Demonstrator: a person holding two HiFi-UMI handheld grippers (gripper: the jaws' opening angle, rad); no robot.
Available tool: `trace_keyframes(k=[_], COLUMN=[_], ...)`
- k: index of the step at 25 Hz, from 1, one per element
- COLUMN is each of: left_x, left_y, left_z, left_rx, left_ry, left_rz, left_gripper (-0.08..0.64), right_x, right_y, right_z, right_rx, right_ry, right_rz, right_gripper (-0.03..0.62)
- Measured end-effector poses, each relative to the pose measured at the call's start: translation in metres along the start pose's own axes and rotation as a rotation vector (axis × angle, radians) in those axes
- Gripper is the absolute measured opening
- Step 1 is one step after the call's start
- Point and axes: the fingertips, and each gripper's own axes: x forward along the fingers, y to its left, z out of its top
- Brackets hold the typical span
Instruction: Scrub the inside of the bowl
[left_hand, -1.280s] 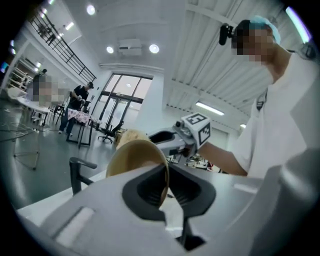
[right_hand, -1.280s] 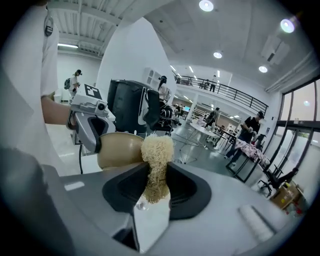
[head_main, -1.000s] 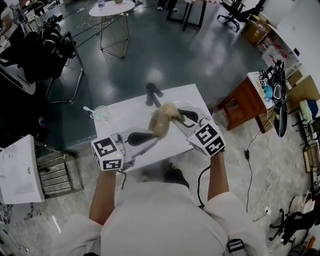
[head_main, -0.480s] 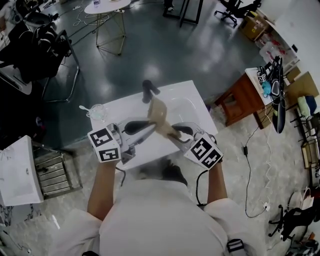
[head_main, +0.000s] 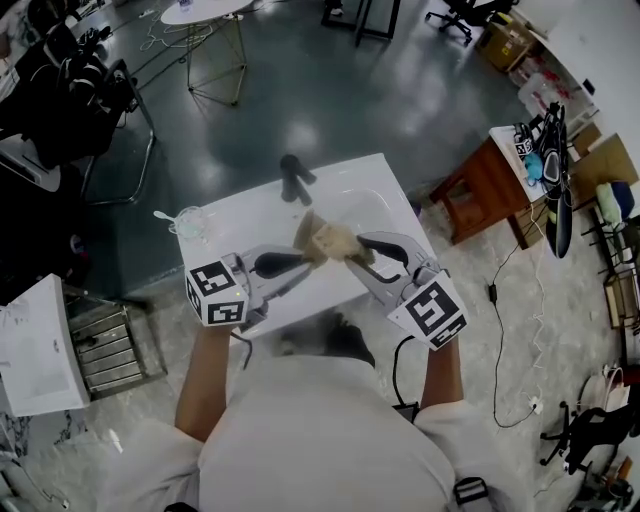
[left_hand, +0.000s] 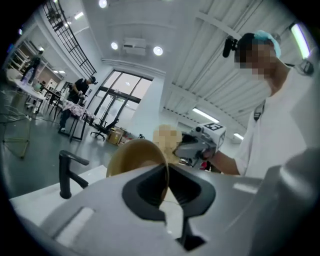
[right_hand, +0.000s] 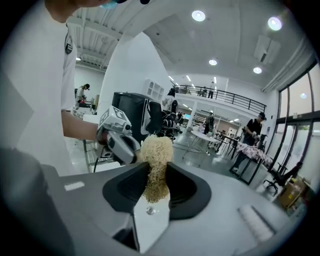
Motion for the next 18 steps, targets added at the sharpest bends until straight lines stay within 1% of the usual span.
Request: trace_keyframes(k=[4, 8, 10, 13, 18], left_x=[0.0, -0.007, -0.008, -0.01, -0.012], left_y=[-0.005, -0.017, -0.023, -0.029, -0.033], left_z=[0.0, 0.014, 0.021, 0.024, 0.037], left_rx=[-0.013, -0.007, 0.0, 0.01, -0.005], left_ry=[-0.013, -0.054, -0.067, -0.067, -0.126], left_rz=[-0.021, -0.072, -0.085, -0.1, -0.133], left_gripper=[0.014, 0.014, 0.014, 0.015, 0.015], right_x=[0.011, 0.026, 0.033, 0.044, 0.059], right_y=[-0.023, -0.042, -0.045, -0.042, -0.032], right_z=[0.006, -0.006, -0.011, -0.02, -0.043], right_rx=[-0.057, -0.113, -0.103, -0.063, -0.04], right_ry=[0.028, 0.097, 0.104, 0.113, 0.165], right_rz=[-0.056, -0.097, -0.097, -0.088, -0.046], right_gripper=[0.118, 0.118, 0.118, 0.118, 0.118])
